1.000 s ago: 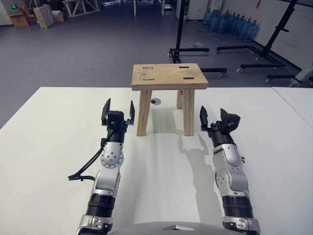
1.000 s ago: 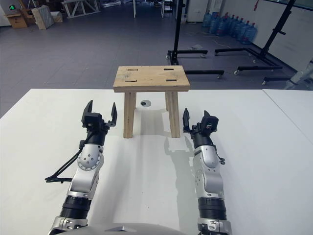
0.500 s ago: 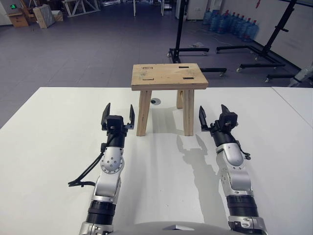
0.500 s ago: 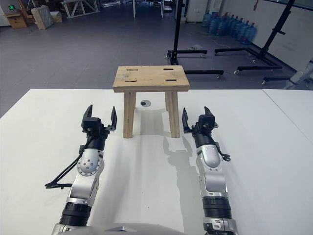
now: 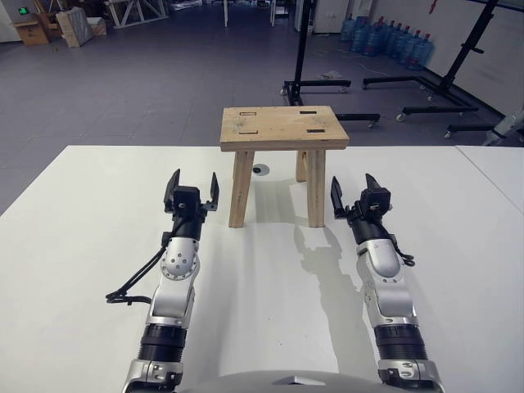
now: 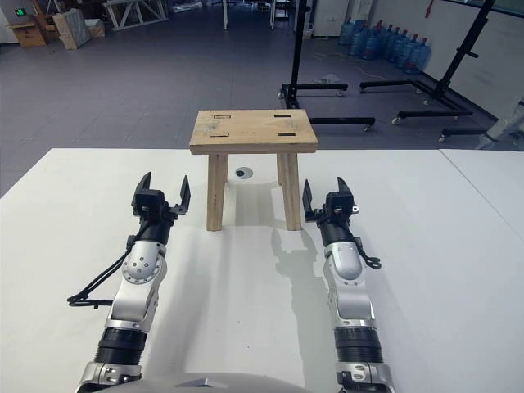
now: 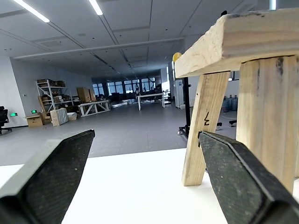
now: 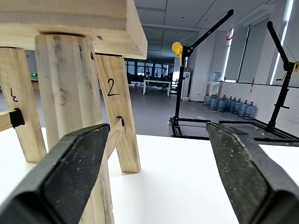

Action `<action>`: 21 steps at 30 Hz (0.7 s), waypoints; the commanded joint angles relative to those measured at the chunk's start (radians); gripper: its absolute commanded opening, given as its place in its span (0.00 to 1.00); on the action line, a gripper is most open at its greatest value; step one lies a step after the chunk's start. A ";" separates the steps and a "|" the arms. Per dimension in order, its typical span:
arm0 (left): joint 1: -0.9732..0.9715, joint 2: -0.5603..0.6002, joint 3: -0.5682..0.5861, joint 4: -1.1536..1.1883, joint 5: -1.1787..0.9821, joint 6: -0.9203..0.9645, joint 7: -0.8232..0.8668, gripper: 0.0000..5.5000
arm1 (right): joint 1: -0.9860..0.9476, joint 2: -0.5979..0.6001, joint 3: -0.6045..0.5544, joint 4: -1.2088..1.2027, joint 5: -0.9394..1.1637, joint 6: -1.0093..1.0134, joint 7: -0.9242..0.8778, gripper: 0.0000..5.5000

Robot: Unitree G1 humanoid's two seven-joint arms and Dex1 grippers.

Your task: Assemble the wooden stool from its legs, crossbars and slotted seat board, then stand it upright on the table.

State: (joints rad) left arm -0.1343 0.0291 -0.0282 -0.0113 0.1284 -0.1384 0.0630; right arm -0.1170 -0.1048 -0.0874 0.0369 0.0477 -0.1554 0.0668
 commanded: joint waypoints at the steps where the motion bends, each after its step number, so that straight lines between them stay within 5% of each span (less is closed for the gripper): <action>1: -0.050 0.019 0.011 0.019 0.006 0.023 -0.005 0.74 | -0.011 0.000 0.000 -0.003 -0.011 -0.007 -0.009 0.69; 21: -0.222 0.071 0.015 0.199 0.004 0.005 -0.054 0.74 | -0.075 0.029 -0.012 0.151 -0.052 -0.135 -0.098 0.69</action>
State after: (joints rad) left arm -0.3200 0.0968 -0.0008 0.1783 0.1359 -0.1206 0.0303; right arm -0.1705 -0.0688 -0.0872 0.1674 -0.0080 -0.2750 -0.0263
